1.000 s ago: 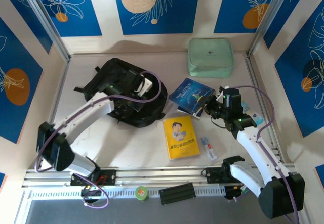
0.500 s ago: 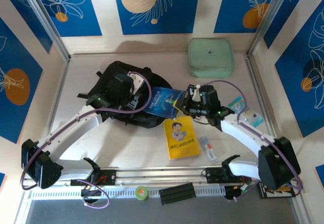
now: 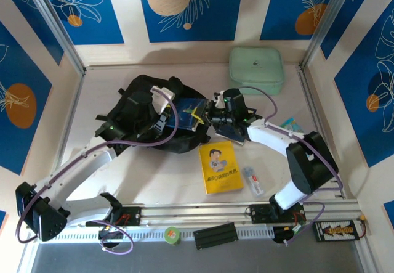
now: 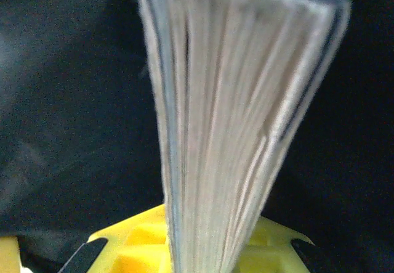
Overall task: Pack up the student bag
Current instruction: Place the book in the student bag.
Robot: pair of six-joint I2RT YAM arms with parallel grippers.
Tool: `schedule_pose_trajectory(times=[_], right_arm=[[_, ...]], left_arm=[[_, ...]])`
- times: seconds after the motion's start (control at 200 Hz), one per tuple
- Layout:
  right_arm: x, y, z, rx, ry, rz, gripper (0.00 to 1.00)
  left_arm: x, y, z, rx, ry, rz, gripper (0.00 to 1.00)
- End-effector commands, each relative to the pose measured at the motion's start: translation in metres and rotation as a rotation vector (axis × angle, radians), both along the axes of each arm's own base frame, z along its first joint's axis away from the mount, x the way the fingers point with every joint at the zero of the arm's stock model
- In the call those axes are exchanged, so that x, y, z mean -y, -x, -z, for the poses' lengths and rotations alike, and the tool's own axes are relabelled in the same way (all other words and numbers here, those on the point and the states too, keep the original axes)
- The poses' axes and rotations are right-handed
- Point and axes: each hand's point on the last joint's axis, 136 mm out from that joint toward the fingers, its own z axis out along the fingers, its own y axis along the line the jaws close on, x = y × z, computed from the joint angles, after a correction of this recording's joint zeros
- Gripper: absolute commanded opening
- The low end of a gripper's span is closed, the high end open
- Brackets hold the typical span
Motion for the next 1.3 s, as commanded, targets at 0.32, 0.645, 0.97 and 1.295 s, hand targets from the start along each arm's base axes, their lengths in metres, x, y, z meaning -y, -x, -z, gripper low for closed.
schedule_pose_trajectory(times=[0.32, 0.645, 0.97, 1.295], right_arm=[[-0.082, -0.029, 0.0, -0.034, -0.074, -0.048, 0.06], [-0.102, -0.064, 0.073, -0.093, 0.07, 0.006, 0.05], [-0.128, -0.077, 0.105, -0.11, 0.139, -0.045, 0.11], [-0.121, -0.072, 0.081, -0.12, 0.131, -0.031, 0.49]], left_arm=[[0.014, 0.006, -0.054, 0.186, 0.123, 0.102, 0.0], [0.01, 0.006, -0.027, 0.14, 0.125, 0.093, 0.0], [-0.022, -0.005, 0.03, 0.053, 0.071, -0.061, 0.0], [-0.049, -0.006, 0.056, -0.007, 0.054, -0.142, 0.0]])
